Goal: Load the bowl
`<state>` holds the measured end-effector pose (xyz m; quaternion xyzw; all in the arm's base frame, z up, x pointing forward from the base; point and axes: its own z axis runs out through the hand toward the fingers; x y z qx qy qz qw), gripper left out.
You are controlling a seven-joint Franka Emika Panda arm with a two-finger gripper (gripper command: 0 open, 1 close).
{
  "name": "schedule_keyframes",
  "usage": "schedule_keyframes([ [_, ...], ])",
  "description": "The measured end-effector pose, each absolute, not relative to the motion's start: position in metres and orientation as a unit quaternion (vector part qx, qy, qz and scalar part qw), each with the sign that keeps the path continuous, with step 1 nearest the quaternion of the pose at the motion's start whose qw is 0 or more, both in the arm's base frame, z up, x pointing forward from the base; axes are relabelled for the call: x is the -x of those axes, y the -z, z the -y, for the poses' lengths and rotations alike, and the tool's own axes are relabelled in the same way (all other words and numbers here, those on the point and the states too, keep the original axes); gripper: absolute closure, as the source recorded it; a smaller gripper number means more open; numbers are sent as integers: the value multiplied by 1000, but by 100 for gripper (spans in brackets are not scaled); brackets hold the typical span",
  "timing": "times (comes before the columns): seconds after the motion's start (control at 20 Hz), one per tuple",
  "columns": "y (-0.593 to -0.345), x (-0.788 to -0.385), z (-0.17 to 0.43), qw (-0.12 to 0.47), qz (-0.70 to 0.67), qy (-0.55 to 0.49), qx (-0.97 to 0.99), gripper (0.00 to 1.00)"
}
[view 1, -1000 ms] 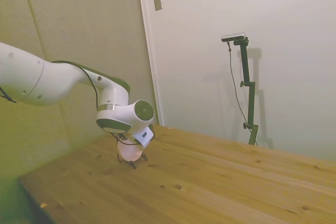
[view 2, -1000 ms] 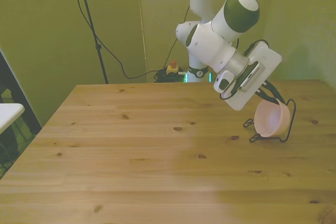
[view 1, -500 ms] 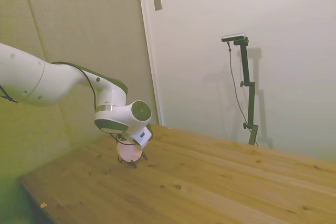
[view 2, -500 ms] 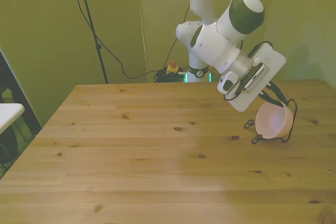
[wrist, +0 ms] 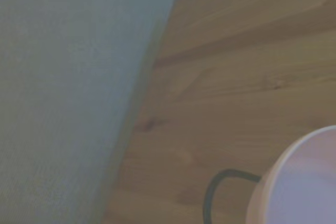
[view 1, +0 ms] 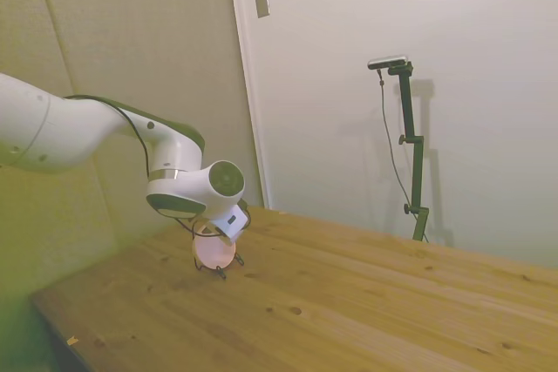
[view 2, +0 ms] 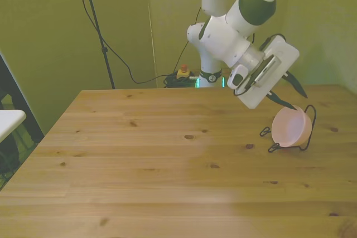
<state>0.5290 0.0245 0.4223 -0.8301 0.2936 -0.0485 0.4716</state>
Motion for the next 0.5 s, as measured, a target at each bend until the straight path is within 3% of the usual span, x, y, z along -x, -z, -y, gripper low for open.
schedule_keyframes([
  [0.5, -447, -441, 32, 401, -372, 61, 835, 0],
])
